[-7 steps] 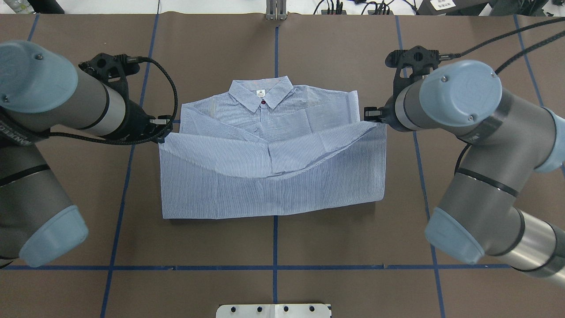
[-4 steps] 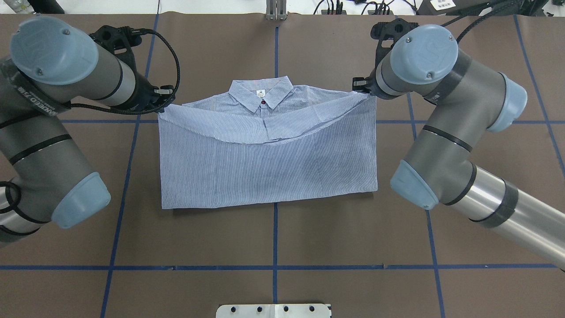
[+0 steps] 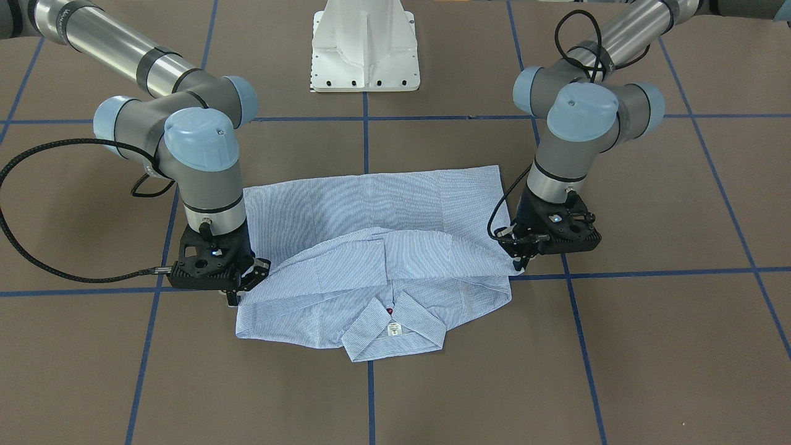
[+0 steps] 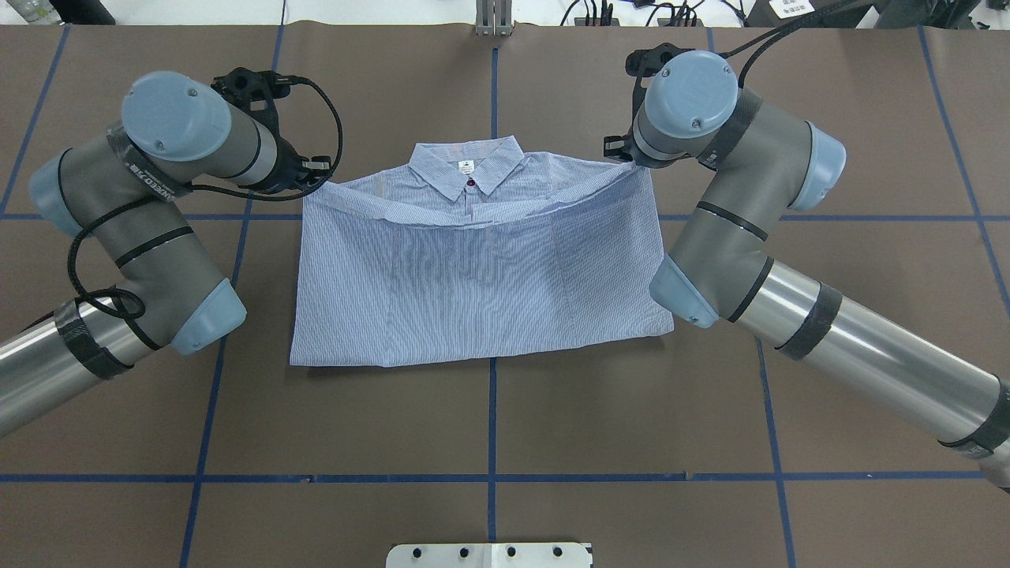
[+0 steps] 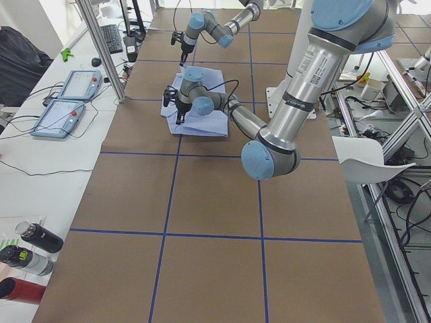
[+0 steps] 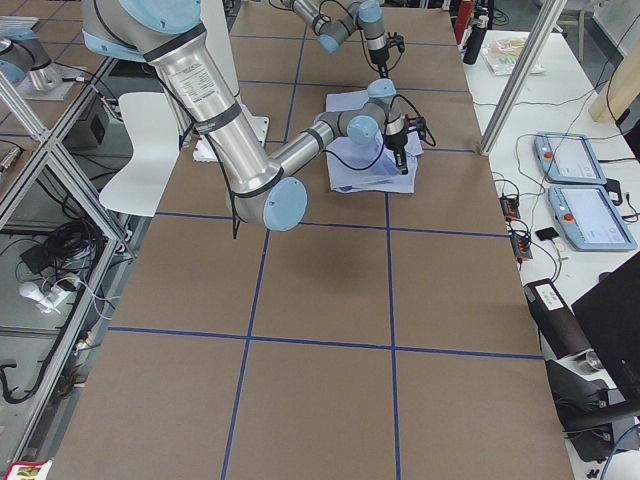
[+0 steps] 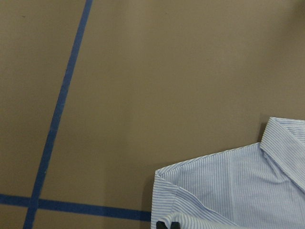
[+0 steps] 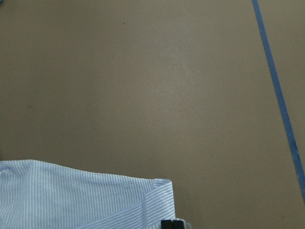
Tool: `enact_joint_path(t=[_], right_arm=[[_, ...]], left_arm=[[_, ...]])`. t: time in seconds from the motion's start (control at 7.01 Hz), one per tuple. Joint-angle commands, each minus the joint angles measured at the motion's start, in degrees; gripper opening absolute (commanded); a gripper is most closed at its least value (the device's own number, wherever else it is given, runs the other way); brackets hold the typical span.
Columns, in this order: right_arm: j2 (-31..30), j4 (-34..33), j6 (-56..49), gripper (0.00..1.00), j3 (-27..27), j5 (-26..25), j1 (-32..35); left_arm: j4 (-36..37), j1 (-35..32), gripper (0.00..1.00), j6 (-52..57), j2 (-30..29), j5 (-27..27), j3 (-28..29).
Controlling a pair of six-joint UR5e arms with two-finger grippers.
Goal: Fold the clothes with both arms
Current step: 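Release the hem at the collar and raise both grippers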
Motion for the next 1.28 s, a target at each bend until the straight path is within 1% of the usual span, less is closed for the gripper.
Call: enact_joint_path(t=[0.0, 0.43, 0.57, 0.71, 0.86, 1.0, 1.14], right_arm=[[0.15, 0.7, -3.01, 0.0, -2.35, 1.56, 0.75], [0.41, 0.7, -3.72, 0.0, -2.52, 2.62, 0.93], [1.02, 0.7, -3.72, 0.99, -2.44, 2.88, 0.85], [1.72, 0.7, -3.63, 1.0, -2.52, 5.06, 1.72], [2.25, 0.61, -5.72, 1.0, -2.44, 9.0, 3.73], [2.08, 0.61, -7.91, 1.0, -2.44, 10.78, 4.96], [1.73, 0.61, -9.85, 1.0, -2.44, 12.54, 5.93]], left_arm=[[-3.45, -0.19, 0.0, 2.92, -0.08, -0.16, 3.27], [-5.73, -0.28, 0.0, 2.83, -0.08, -0.52, 3.89], [-8.87, -0.63, 0.99, 3.01, 0.18, -0.61, 3.97], [-10.46, -1.33, 1.0, 3.88, 0.45, -3.65, 3.89], [-10.74, -4.47, 1.0, 7.63, 0.62, -11.86, 3.62], [-11.01, -5.02, 1.0, 10.28, 1.84, -15.68, 3.36], [-14.31, -4.77, 1.0, 10.13, 3.94, -15.81, 3.1]])
